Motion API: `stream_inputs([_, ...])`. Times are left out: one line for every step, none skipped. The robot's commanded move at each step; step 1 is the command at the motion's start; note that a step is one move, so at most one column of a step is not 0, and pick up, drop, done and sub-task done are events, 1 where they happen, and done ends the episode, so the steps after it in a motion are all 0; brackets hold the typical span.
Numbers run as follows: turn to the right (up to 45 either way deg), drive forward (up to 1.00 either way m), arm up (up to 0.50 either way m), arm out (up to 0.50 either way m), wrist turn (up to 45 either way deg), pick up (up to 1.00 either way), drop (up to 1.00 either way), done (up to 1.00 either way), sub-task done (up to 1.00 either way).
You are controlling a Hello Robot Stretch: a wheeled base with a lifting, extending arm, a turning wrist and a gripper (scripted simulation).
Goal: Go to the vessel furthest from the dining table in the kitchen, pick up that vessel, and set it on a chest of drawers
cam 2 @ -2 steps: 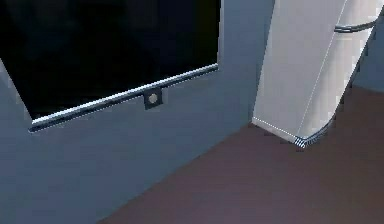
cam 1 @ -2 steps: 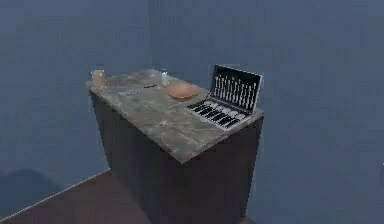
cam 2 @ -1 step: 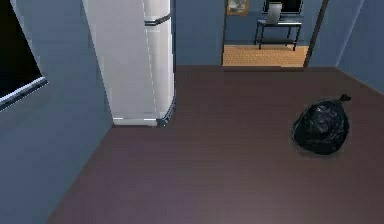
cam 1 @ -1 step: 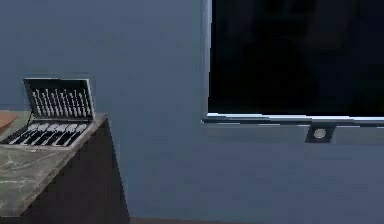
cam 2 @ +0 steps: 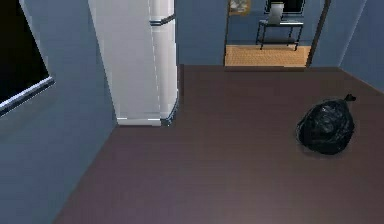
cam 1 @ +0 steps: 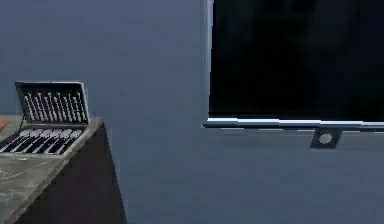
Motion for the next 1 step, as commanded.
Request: stream_inputs([-45.0, 0.0, 0.0, 0.0, 0.0, 0.0, 0.0, 0.0, 0.0])
